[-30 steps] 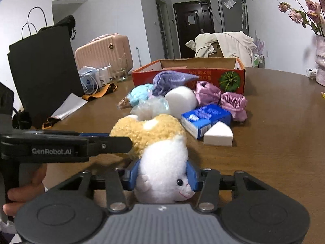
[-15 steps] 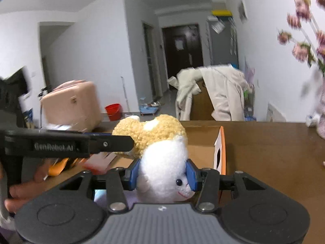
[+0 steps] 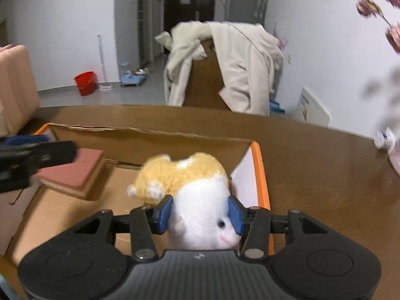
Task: Organize soft objects
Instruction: 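Carry the plush toy into the cardboard box and open the right gripper, then withdraw the right gripper from the box back toward the pile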
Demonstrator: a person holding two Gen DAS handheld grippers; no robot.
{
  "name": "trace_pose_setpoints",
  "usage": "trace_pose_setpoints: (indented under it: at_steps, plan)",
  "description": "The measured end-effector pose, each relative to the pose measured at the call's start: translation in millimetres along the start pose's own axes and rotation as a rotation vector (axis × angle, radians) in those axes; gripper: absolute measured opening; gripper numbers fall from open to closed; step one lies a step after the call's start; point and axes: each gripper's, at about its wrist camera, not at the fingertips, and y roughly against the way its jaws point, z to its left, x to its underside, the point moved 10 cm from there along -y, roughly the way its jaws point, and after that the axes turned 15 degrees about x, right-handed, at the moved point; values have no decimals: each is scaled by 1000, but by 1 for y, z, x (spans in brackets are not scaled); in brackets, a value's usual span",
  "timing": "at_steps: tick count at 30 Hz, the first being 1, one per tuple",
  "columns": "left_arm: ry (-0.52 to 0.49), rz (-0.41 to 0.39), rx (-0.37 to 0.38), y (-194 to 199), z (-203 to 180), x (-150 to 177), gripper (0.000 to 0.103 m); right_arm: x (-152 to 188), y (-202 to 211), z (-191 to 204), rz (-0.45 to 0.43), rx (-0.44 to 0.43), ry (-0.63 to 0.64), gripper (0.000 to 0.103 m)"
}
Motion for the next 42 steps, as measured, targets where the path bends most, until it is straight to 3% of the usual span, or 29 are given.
trace_pose_setpoints:
  at_steps: [4, 8, 15, 18, 24, 26, 30, 33, 39, 42]
  plan:
    - [-3, 0, -30, 16, 6, 1, 59, 0, 10, -4, -37, 38, 19, 46]
    - [-25, -39, -52, 53, 4, -11, 70, -13, 46, -21, -100, 17, -1, 47]
    - [-54, -140, -105, 145, -10, -30, 81, -18, 139, -57, -192, -40, -39, 62]
    - [-37, -166, -130, 186, -16, -20, 87, -9, 180, -70, -243, -58, -39, 70]
    - [-68, -265, -162, 272, -42, 24, 95, 42, 262, -90, -355, -117, -78, 79]
    - [-69, -292, -141, 294, -55, 45, 101, 64, 284, -93, -384, -140, -101, 80]
    - [-112, -362, -151, 333, -85, 92, 102, 113, 322, -93, -448, -176, -156, 87]
    - [-126, -400, -170, 352, -103, 126, 103, 150, 344, -87, -486, -165, -150, 89]
    - [-107, -405, -124, 373, -130, 189, 103, 217, 380, -71, -528, -176, -142, 94]
    - [-112, -391, -114, 375, -136, 216, 103, 242, 384, -62, -495, -189, -145, 95]
